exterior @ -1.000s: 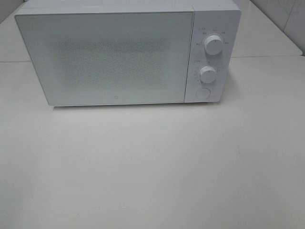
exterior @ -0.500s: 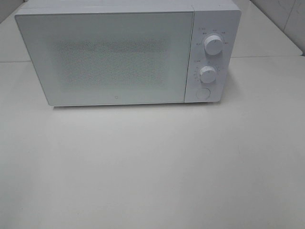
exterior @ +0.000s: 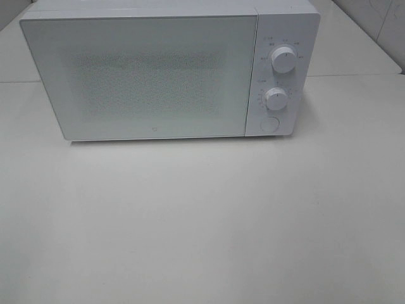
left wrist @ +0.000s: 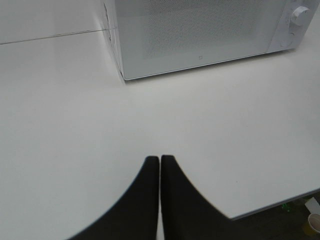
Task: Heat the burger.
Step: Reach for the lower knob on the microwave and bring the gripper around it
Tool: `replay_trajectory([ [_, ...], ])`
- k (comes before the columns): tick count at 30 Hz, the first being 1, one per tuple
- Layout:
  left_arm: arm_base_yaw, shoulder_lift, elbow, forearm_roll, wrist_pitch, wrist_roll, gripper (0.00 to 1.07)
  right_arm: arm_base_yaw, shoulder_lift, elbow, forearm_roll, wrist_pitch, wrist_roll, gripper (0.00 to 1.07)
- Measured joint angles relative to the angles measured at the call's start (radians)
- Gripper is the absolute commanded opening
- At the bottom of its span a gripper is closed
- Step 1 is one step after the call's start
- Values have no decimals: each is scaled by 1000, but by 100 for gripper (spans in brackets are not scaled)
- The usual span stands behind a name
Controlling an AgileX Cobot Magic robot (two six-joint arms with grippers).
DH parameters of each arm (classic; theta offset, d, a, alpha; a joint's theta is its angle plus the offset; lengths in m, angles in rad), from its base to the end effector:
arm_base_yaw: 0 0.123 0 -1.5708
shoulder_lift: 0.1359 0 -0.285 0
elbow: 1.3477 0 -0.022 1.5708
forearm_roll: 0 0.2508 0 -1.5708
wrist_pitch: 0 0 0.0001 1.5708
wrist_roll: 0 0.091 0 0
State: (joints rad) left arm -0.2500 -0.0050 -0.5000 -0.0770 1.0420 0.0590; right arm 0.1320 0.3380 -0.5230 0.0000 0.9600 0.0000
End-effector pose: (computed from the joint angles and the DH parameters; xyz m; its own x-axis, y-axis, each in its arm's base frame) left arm -0.0063 -0.0046 0.2790 -0.4139 0.1264 -0.9015 0.3132 0.9496 -0.0107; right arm 0.0519 0.0069 0.2838 -0.6293 -0.0836 -0.7726 -0.1316 0.9913 0.0000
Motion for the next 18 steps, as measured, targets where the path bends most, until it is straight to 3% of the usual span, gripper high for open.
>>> replay_trajectory([
  [7,0,0,0,0,0,0,0,0,111,-1,0,-97,0,70],
  [18,0,0,0,0,0,0,0,0,245,-2,0,-546,0,70],
])
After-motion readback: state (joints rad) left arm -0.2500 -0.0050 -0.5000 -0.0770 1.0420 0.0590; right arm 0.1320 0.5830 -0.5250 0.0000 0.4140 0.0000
